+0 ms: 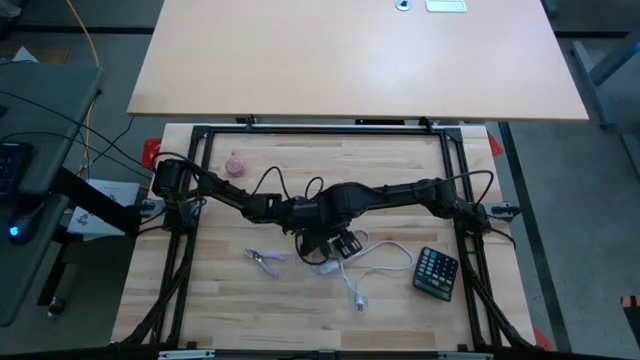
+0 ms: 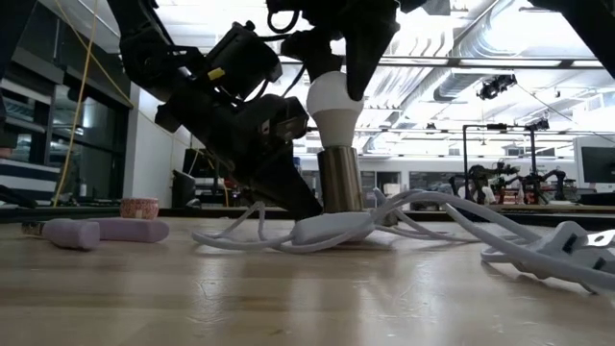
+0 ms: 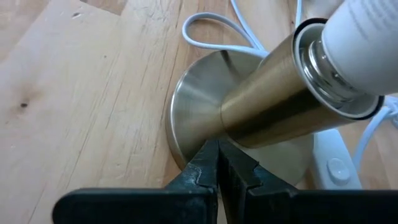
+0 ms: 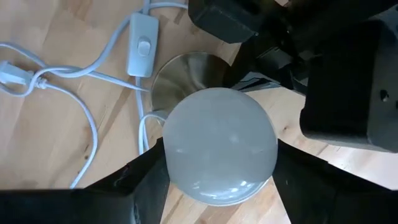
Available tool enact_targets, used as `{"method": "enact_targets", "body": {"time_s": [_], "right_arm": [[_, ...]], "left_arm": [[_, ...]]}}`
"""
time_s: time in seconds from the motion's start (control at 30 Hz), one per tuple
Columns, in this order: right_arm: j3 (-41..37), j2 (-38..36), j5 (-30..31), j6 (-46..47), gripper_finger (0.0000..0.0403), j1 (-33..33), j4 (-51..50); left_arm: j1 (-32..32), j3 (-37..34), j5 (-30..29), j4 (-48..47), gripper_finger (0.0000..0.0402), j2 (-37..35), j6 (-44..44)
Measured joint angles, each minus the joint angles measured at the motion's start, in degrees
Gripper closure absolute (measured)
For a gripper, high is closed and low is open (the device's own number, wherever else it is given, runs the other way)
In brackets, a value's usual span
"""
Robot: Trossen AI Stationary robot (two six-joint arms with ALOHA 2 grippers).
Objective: Screw lightbulb
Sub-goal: Remove the lightbulb from the lamp, then return to Home Position
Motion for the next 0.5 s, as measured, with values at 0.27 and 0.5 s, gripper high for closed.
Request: {"method": "enact_targets", "body": {"time_s": [0.27, 0.5], "right_arm": [[0.40, -0.14, -2.09, -1.48, 0.0093, -0.32, -2.02], [3.82, -1.48, 2.70, 1.61, 0.0015, -0.35, -2.00]], "left_arm": [[0.16, -0.02, -0.11, 0.26, 0.0401, 0.12, -1.47], [0.13, -0.02, -0.32, 0.41, 0.0401, 0.11, -0.15]]}}
